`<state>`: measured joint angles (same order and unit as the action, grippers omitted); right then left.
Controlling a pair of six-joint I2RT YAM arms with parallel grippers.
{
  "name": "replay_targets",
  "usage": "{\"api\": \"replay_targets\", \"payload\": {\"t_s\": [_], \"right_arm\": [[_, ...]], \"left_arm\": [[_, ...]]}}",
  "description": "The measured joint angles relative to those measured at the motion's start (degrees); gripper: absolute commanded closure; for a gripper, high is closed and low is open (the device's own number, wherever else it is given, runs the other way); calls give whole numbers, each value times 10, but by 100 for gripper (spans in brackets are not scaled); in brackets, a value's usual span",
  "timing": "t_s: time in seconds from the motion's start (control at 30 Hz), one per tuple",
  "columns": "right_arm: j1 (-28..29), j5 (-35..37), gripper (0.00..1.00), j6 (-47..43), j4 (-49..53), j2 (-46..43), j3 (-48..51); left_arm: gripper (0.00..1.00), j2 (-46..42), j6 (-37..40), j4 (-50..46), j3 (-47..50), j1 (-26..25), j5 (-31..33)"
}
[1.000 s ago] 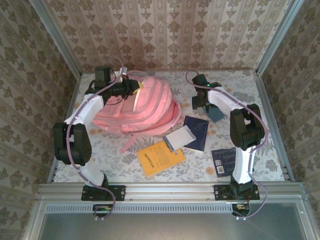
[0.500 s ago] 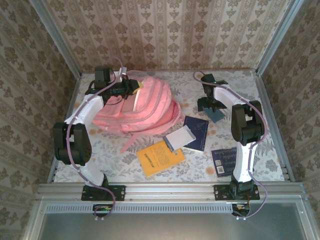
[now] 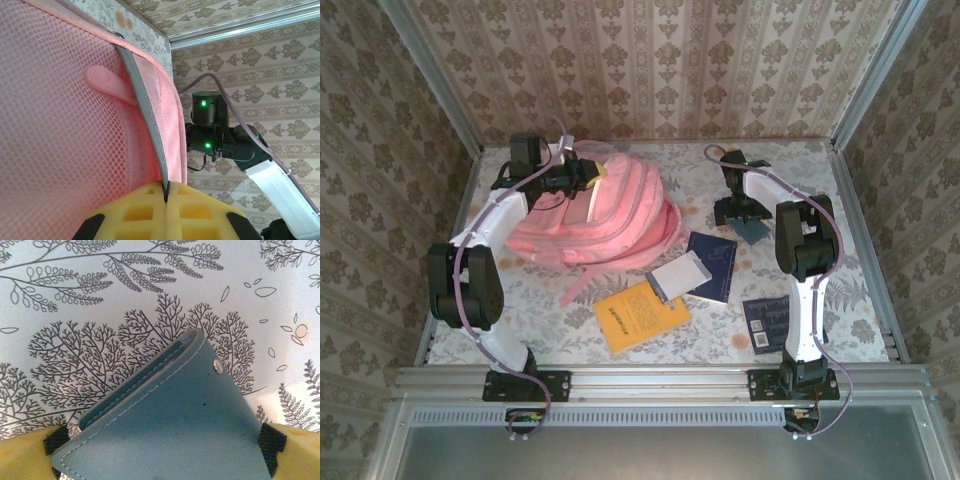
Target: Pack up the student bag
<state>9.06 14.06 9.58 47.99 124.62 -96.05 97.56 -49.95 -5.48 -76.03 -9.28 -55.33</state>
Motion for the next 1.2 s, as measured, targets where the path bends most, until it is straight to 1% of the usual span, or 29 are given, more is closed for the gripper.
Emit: {"api": "replay_targets", "payload": {"t_s": [0.2, 0.33, 0.47, 0.5, 0.53, 0.57, 0.63, 0.8, 0.9, 0.93, 1.07, 1.2], "right_arm": [[-11, -24, 4, 9, 0, 1, 0], [-29, -45, 6, 23, 0, 2, 0], [-50, -75, 11, 51, -11, -2, 3], [-56, -85, 9, 60, -16, -6, 7], [-63, -99, 11, 75, -26, -13, 16], [-70, -111, 15, 87, -36, -20, 25], [-86, -135, 20, 115, -59, -38, 50], [-122, -180, 38, 172, -98, -80, 106], [-139, -201, 42, 196, -114, -87, 118], [-141, -205, 47, 202, -119, -89, 123], [-142, -219, 51, 221, -126, -99, 140], [-142, -223, 51, 224, -127, -102, 145]], "left_arm": [[100, 0, 0, 0, 0, 0, -2], [100, 0, -1, 1, 0, 0, -2], [100, 0, -3, 6, 2, 0, -3], [100, 0, -3, 8, 2, 0, -3], [100, 0, -4, 9, 2, 0, -4], [100, 0, -5, 9, 3, 0, -4], [100, 0, -5, 10, 3, 1, -4], [100, 0, -7, 12, 3, 3, -4], [100, 0, -7, 13, 3, 4, -5], [100, 0, -8, 13, 3, 4, -6], [100, 0, -10, 13, 3, 4, -6], [100, 0, -11, 15, 3, 4, -6]]}}
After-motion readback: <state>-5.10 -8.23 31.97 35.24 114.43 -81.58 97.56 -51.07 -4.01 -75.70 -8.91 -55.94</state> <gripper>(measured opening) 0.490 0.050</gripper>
